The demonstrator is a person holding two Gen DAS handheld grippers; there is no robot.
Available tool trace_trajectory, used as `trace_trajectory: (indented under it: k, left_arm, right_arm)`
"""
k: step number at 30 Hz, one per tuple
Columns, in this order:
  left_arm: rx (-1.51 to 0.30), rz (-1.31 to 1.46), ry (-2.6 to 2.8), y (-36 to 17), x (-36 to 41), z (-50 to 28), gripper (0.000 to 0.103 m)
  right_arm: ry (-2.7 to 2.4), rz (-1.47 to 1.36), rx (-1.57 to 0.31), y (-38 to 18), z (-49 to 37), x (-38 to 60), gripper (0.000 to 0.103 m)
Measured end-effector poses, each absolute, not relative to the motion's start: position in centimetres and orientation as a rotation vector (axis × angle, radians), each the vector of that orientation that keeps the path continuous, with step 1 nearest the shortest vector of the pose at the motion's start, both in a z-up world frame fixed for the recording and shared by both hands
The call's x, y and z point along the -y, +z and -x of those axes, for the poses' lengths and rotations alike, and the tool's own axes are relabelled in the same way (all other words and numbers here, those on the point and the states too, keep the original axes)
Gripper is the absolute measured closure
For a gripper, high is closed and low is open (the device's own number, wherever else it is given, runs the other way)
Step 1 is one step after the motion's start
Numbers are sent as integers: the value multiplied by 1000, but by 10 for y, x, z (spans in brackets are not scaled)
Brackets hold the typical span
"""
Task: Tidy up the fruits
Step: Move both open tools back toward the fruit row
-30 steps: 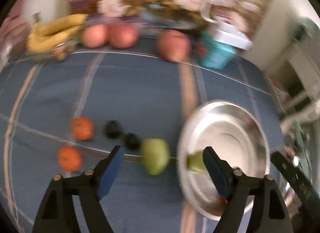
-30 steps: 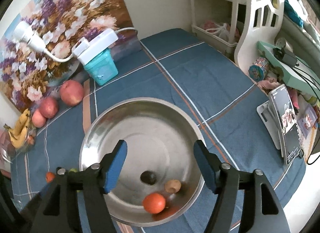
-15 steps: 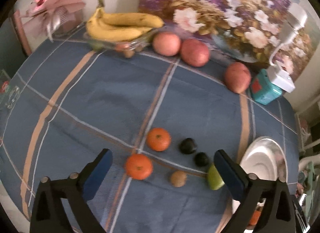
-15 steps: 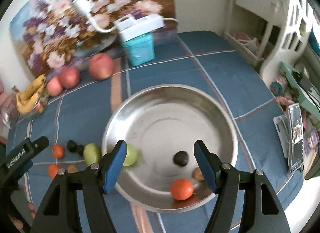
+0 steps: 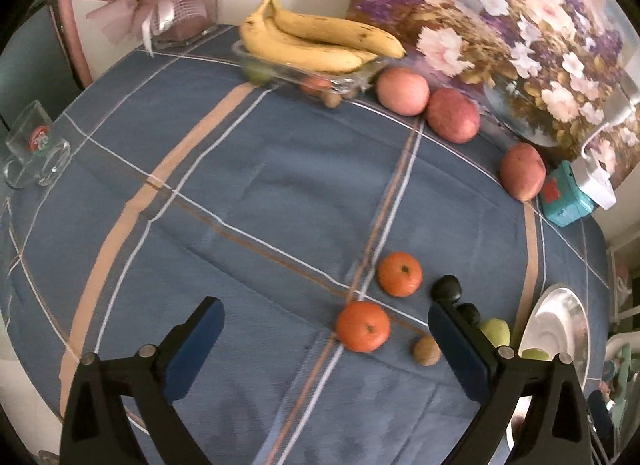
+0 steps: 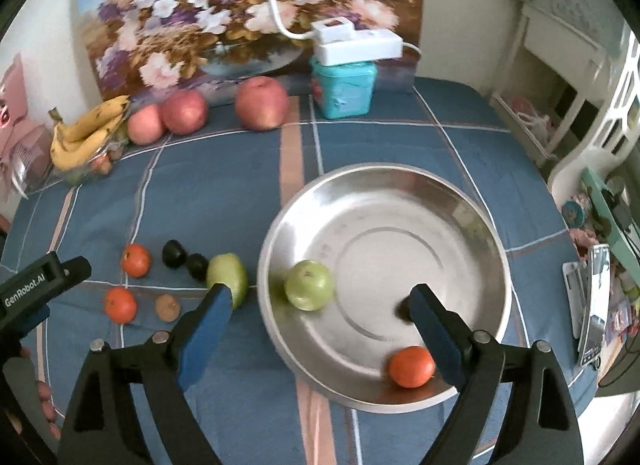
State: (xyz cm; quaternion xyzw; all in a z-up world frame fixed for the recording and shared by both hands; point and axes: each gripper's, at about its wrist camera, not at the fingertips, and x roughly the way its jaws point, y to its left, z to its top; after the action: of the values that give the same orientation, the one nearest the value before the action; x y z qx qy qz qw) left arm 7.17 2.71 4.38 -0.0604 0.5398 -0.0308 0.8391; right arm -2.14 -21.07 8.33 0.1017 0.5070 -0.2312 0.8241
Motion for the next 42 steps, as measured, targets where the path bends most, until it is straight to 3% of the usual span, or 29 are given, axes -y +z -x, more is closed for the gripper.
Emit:
trace_trajectory:
  k: [12, 22, 42]
  left_arm:
    - [-1149, 122, -17, 42, -66, -85, 0]
    - [-1214, 126, 33, 17, -69, -92, 0]
    - [-1258, 168, -115, 5, -50, -96, 0]
  right_arm:
    - [-391, -207, -985, 89, -1, 158, 11]
    - [-238, -230, -1123, 44, -29, 124, 11]
    - [-141, -291, -1207, 6, -42, 113, 12]
